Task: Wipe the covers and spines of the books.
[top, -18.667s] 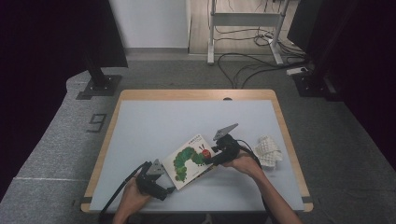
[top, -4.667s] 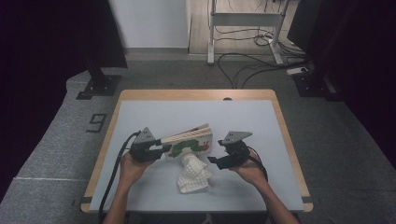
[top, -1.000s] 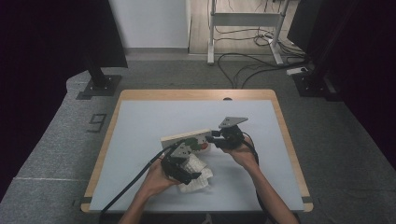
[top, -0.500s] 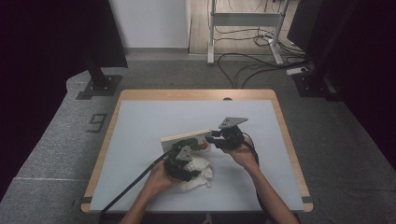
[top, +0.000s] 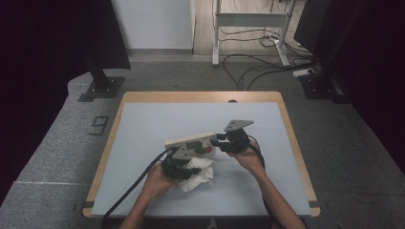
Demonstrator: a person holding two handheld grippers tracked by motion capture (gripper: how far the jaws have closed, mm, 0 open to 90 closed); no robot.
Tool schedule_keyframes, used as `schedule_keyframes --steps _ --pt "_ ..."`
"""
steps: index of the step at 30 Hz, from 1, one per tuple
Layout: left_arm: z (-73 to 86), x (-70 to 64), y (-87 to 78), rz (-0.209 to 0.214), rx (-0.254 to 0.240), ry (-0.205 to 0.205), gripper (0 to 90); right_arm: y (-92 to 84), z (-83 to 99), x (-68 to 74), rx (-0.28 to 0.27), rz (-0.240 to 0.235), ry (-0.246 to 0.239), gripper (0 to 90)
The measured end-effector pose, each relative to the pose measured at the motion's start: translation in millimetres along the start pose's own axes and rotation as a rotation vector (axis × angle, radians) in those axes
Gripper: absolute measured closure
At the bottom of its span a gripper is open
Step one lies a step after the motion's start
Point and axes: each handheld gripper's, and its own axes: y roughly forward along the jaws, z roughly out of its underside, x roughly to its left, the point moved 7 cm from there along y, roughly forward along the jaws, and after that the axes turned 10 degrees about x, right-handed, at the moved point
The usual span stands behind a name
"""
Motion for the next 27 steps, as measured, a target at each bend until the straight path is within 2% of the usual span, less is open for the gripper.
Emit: schedule_keyframes --steps 8,13,20,27 --pt "3.2 -1.4 -15.8 -0.011 0.002 -0.008 60.7 0.5 -0.4 -0.3 0.000 0.001 0.001 63.4" --pt "10.3 -0.3 -28.9 -0.036 0.006 -0.020 60.5 0.2 -0.1 0.2 0.000 -0.002 0.004 63.2" --pt "25.9 7.8 -49.1 -0.073 0.003 -0.055 60.4 -0.1 0.1 0.2 -0.002 -0.002 0.004 63.2" --pt "48.3 16.0 -67.2 -0.114 0.007 -0.093 60.3 -0.1 0.1 0.3 -0.002 -0.001 0.002 63.2"
